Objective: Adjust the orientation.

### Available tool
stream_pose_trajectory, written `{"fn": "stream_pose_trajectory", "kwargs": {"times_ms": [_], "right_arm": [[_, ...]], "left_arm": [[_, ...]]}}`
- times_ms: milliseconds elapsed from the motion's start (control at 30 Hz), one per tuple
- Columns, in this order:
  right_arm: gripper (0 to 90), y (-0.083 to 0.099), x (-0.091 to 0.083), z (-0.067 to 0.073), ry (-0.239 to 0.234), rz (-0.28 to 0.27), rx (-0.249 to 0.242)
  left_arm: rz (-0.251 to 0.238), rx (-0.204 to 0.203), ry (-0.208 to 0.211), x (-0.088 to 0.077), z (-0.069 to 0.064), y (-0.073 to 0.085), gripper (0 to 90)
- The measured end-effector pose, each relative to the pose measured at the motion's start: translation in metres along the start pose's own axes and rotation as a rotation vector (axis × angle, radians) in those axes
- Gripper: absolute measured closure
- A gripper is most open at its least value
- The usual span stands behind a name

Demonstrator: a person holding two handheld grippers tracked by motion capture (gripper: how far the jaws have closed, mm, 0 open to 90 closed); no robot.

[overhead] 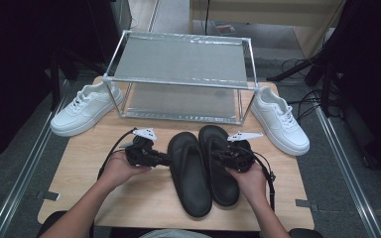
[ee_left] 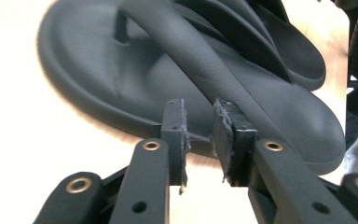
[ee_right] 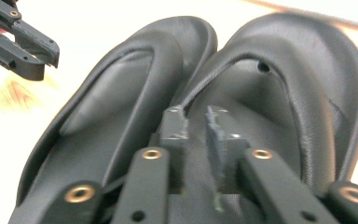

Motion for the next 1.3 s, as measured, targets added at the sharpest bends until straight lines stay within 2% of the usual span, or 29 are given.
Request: {"fn": "stream_pose_trajectory", "kwargs": {"times_ms": [67, 133, 167, 200, 267, 333, 433, 500, 567, 600, 633, 667, 733, 800, 833, 933, 1000, 1067, 1200, 1267, 1300], "right_arm": [[66.5, -0.002, -0.007, 0.004, 0.009, -0.039, 0.001], [63.7, -0.003, -0.008, 0.006, 0.006, -0.056, 0.003], [58.7, -0.003, -0.009, 0.008, -0.002, -0.066, 0.004], [48.0, -0.003, -0.008, 0.012, -0.006, -0.087, 0.018], [45.6, -0.003, -0.007, 0.014, -0.002, -0.097, 0.022], [41.2, 0.0, -0.004, 0.02, 0.001, -0.103, 0.035], [39.1, 0.003, -0.003, 0.029, 0.01, -0.094, 0.034], [38.8, 0.004, -0.003, 0.03, 0.018, -0.094, 0.029], [38.5, 0.004, -0.003, 0.03, 0.03, -0.099, 0.031], [38.1, 0.004, -0.001, 0.029, 0.029, -0.092, 0.032], [38.1, 0.004, -0.001, 0.029, 0.029, -0.092, 0.032], [37.4, 0.007, 0.002, 0.029, 0.023, -0.079, 0.042], [37.2, 0.009, 0.002, 0.029, 0.03, -0.075, 0.047], [36.8, 0.012, 0.005, 0.032, 0.045, -0.069, 0.04], [36.8, 0.012, 0.005, 0.032, 0.045, -0.069, 0.04], [37.1, 0.012, 0.007, 0.033, 0.063, -0.071, 0.022], [37.6, 0.014, 0.01, 0.032, 0.063, -0.059, 0.031], [38.7, 0.015, 0.011, 0.032, 0.067, -0.058, 0.03], [39.9, 0.016, 0.013, 0.032, 0.072, -0.058, 0.024], [40.8, 0.016, 0.015, 0.033, 0.084, -0.06, 0.016], [41.7, 0.016, 0.016, 0.035, 0.085, -0.058, 0.02]], "left_arm": [[-0.013, 0.007, -0.01, -0.006, 0.001, -0.001, 68.4], [-0.018, 0.016, -0.012, -0.009, 0.0, -0.003, 68.3], [-0.016, 0.029, -0.015, -0.011, -0.001, -0.005, 66.8], [-0.028, 0.044, -0.018, -0.013, -0.003, -0.008, 62.6], [-0.034, 0.045, -0.01, -0.014, -0.004, -0.01, 61.4], [-0.039, 0.038, -0.006, -0.015, -0.003, -0.012, 56.2], [-0.05, 0.015, -0.004, -0.018, 0.001, -0.013, 51.8], [-0.055, 0.018, 0.009, -0.02, 0.001, -0.013, 51.3], [-0.05, 0.024, -0.004, -0.022, 0.004, -0.014, 51.3], [-0.05, 0.026, -0.016, -0.022, 0.006, -0.014, 54.8], [-0.051, 0.036, -0.045, -0.022, 0.009, -0.013, 54.8], [-0.056, 0.049, -0.06, -0.024, 0.012, -0.015, 65.1], [-0.069, 0.04, -0.055, -0.026, 0.012, -0.017, 68.5], [-0.107, 0.04, -0.034, -0.033, 0.013, -0.022, 81.4], [-0.107, 0.04, -0.034, -0.033, 0.013, -0.022, 84.4], [-0.088, 0.051, -0.054, -0.037, 0.013, -0.025, 86.8], [-0.093, 0.047, -0.038, -0.038, 0.01, -0.03, 86.6], [-0.067, 0.049, -0.027, -0.037, 0.005, -0.034, 86.2], [-0.048, 0.051, -0.002, -0.036, 0.002, -0.04, 90.0], [-0.039, 0.049, 0.038, -0.035, -0.001, -0.043, 90.0], [-0.032, 0.055, 0.03, -0.034, -0.001, -0.047, 90.0]]}}
Point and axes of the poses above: each handheld gripper's, and its own axes: x roughly forward along the jaws, y roughly out of its underside, z roughly to its left, the point moved 7 cm from there along x, roughly forward along the jaws, and after that the axes turned 6 degrees about -x, right-handed, at the moved point
